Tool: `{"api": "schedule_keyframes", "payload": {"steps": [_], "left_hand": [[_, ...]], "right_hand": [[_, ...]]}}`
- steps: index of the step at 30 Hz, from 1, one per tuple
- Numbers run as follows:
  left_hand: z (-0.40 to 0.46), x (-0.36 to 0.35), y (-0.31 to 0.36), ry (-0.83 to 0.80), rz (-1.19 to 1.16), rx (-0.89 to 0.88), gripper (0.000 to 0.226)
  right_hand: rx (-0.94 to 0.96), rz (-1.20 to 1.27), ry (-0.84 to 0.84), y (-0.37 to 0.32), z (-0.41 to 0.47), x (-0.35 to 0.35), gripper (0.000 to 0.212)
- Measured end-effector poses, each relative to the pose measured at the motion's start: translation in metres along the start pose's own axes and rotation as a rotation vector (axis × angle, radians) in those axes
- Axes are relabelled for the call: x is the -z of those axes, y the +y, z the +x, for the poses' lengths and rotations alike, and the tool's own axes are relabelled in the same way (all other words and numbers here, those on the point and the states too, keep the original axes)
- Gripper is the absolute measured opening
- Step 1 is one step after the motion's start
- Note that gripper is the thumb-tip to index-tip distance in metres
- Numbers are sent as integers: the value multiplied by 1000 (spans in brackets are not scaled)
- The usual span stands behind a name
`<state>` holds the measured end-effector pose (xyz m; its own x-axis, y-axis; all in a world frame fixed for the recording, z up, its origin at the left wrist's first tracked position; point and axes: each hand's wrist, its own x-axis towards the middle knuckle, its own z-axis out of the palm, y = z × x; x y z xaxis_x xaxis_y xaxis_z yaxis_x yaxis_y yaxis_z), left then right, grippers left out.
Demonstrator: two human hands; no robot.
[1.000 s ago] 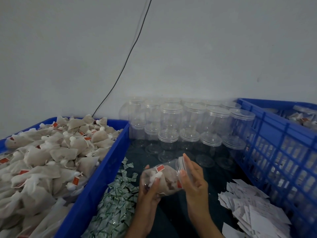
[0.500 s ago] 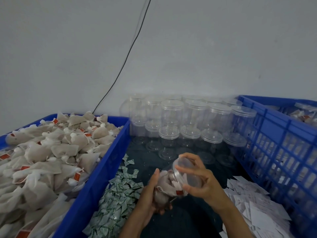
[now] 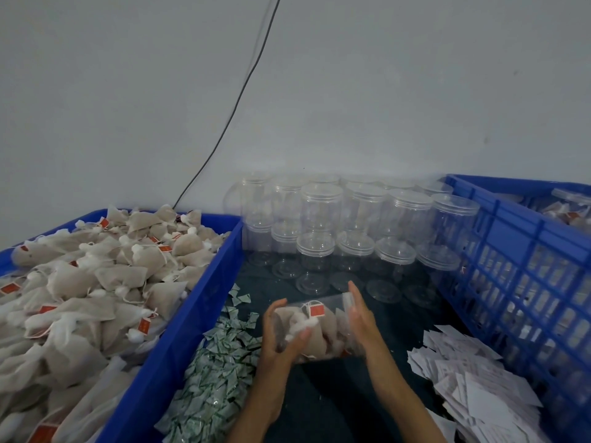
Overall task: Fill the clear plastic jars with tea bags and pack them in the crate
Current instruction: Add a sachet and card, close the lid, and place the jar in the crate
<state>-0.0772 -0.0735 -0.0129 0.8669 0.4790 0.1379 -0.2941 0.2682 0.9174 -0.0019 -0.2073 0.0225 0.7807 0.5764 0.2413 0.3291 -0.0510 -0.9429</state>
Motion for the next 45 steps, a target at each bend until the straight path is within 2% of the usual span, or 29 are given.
{"api": "schedule_keyframes", "payload": {"steps": [2,4,7,10,13,15,19,22,24,27,29,31,33,39,45], "left_hand": [[0,0,2,-5,-111,106,73],[0,-1,4,-11,-138,175,66],[1,-1,0,20,-30,85,60],[1,-2,-1,30,0,58,60],[-1,0,3,18,-128,212,64],[-1,-1,4,1,-166,290,62],[0,-5,-4,77,-70,139,46],[0,-11,-2,95,-5,24,39],[1,-15,2,141,42,-16,34],[1,-22,16,163,65,3,28],[1,-27,33,95,-51,197,39],[3,-31,47,-52,-221,408,51],[3,-35,56,-161,-335,483,59],[2,-60,53,-95,-415,375,64],[-5,-75,54,56,-346,216,68]], "right_hand": [[134,19,-76,-1,-2,6,61],[175,119,-90,-8,-11,6,57],[27,146,107,-4,-11,-5,57],[-84,66,111,-5,-6,-7,70],[-30,155,1,-6,-8,-2,53],[43,200,11,-8,-11,1,45],[35,284,180,-12,-9,-7,44],[21,226,271,-21,-5,-12,25],[-2,213,255,-28,-2,-9,26],[-17,185,149,-40,1,5,45],[11,173,95,-52,2,17,49],[50,155,56,-64,2,28,50],[81,104,57,-75,2,33,57],[112,50,266,-91,4,28,54],[42,107,301,-102,8,25,54]]}}
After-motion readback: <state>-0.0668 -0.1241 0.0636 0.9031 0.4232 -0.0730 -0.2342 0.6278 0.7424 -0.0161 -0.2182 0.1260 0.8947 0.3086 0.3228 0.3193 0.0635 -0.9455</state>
